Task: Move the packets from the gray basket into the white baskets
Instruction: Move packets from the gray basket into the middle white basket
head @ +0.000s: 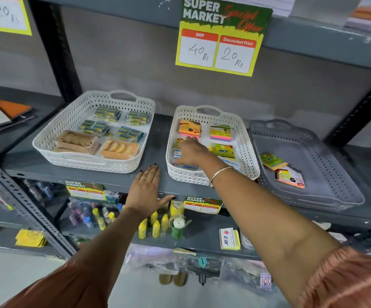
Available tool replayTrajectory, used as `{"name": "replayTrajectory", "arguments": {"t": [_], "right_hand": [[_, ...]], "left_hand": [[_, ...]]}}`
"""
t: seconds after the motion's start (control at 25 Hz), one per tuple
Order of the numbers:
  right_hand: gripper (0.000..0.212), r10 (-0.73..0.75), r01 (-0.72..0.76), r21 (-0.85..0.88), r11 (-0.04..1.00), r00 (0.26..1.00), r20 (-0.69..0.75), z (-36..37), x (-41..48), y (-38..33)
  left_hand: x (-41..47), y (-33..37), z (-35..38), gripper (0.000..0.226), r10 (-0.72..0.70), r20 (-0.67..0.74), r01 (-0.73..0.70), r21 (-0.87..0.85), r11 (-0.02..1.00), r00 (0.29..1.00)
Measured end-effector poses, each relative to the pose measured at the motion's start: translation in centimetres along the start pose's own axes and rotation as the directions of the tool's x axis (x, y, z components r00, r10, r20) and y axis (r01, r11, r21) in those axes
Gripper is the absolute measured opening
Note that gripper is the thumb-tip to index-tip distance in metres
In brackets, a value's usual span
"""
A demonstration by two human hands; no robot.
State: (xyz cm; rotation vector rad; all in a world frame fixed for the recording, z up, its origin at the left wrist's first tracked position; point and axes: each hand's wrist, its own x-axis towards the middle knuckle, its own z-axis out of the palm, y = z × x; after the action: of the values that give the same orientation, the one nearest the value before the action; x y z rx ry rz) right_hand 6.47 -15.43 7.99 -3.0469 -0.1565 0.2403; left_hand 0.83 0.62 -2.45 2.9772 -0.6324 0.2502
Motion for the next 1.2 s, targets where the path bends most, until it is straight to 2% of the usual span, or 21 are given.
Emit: {"name": "replayTrajectory", "arguments": {"t": [0.28,0.44,0.48,0.56,0.68,0.8,0.88,0.96,1.04,1.2], "right_hand": [[0.061,0.000,0.000,-0.028,1.000,1.000,0.006,-0.1,-0.4,0.3],[0.066,0.017,-0.015,-0.026,1.000,0.998,0.061,-0.9,-0.8,0.4],[0.067,0.036,-0.037,0.015,0.999,0.998,0.044,-1.4,-0.9,0.8],[0.060,0.110,-0.101,0.112,0.989,0.991,-0.081,-2.5,-1.1,2.1],[0.045,0.296,-0.253,0.177,0.951,0.910,-0.290,-3.8,-1.7,6.2],[0.035,0.498,-0.459,0.195,0.867,0.795,-0.346,-3.9,-2.7,12.0],[0.035,0.599,-0.582,0.153,0.799,0.742,-0.301,-3.2,-3.6,16.1],[0.043,0.659,-0.663,0.064,0.746,0.720,-0.217,-1.8,-4.5,19.2],[0.053,0.681,-0.688,0.011,0.726,0.717,-0.149,-0.1,-4.5,20.8],[0.055,0.731,-0.729,0.067,0.681,0.682,-0.004,1.8,-3.3,22.3]], "left_hand": [[0.1,-0.1,0.3,0.104,0.002,-0.013,-0.002,0.010,1.000,1.000],[0.1,0.0,0.2,0.103,0.001,-0.018,-0.001,0.018,1.000,1.000],[0.0,0.0,0.2,0.102,0.001,-0.015,-0.001,0.019,1.000,1.000],[0.0,-0.1,0.2,0.098,0.003,-0.002,-0.003,0.025,1.000,1.000],[-0.1,-0.1,0.1,0.101,-0.003,-0.011,0.003,0.018,1.000,1.000],[0.0,-0.1,0.2,0.105,-0.003,-0.008,0.003,0.003,1.000,1.000],[0.1,-0.1,0.1,0.106,-0.010,-0.011,0.010,-0.014,1.000,1.000],[0.1,0.0,0.0,0.106,-0.008,-0.001,0.008,-0.018,1.000,1.000],[0.2,-0.1,0.3,0.101,-0.005,-0.001,0.005,-0.011,1.000,1.000],[0.2,-0.1,0.4,0.097,0.002,-0.007,-0.002,0.010,1.000,1.000]]}}
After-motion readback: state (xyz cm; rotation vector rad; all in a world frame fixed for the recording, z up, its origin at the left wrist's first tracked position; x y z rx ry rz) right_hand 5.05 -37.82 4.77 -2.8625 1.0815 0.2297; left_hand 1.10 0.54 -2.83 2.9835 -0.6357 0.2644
